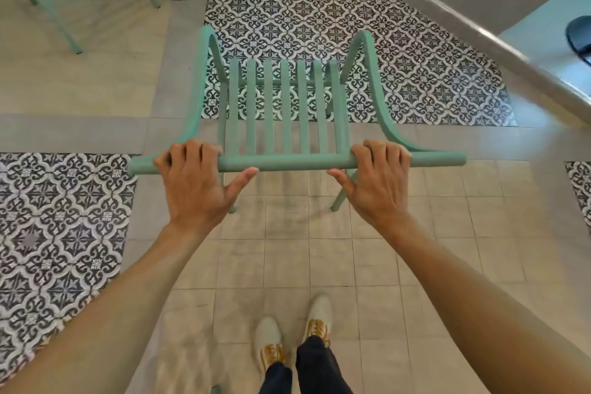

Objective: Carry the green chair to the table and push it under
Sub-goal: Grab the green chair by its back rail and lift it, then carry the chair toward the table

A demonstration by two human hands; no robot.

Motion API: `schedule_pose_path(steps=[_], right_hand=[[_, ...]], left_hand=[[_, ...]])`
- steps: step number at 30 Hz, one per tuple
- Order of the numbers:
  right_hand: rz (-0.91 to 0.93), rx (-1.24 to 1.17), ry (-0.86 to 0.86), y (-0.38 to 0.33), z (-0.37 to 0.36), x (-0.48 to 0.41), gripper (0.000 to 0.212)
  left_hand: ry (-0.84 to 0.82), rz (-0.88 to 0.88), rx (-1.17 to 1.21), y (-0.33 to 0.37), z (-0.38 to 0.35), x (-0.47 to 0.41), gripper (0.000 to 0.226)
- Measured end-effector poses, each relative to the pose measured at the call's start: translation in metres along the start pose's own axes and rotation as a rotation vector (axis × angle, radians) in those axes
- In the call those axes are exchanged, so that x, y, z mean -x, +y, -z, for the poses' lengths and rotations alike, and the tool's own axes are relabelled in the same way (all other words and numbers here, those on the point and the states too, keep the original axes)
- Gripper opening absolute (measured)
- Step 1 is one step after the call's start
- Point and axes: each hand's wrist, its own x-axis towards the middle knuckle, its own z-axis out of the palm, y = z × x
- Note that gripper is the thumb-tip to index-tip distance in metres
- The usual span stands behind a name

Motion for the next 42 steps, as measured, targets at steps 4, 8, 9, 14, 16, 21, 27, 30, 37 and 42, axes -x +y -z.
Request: schedule_pose_path(steps=[4,8,9,14,16,21,27,30,37,42], right_hand=[[-0.003,-0.015,0.025,-0.001,-0.002,-0.001,0.060],[-0.013,-0.011,0.018,-0.001,0.000,-0.003,0.068],[-0.011,-0.009,0.021,-0.001,-0.001,-0.003,0.069],[-0.002,0.004,0.025,0.004,-0.002,-0.007,0.072],[0.003,0.005,0.024,0.008,-0.004,-0.009,0.072],[0.014,0.008,0.021,0.026,-0.015,-0.017,0.067],[0.049,-0.001,0.036,0.062,-0.036,-0.043,0.066],[0.074,-0.027,0.048,0.084,-0.050,-0.059,0.065],[0.139,-0.098,0.032,0.139,-0.085,-0.111,0.064],[0.184,-0.126,0.030,0.170,-0.110,-0.149,0.063]], left_hand=[[0.055,-0.041,-0.016,0.001,-0.002,-0.001,0.070],[0.058,-0.049,-0.026,0.004,-0.002,-0.003,0.070],[0.052,-0.049,-0.024,0.004,-0.002,-0.004,0.071],[0.044,-0.046,-0.029,0.008,-0.004,-0.008,0.072],[0.054,-0.048,-0.034,0.010,-0.007,-0.010,0.072],[0.085,-0.056,-0.057,0.017,-0.021,-0.017,0.069],[0.083,-0.009,-0.080,0.039,-0.042,-0.040,0.070],[0.085,0.020,-0.092,0.053,-0.055,-0.054,0.072],[0.087,0.098,-0.146,0.088,-0.088,-0.096,0.073],[0.091,0.140,-0.183,0.102,-0.114,-0.129,0.071]])
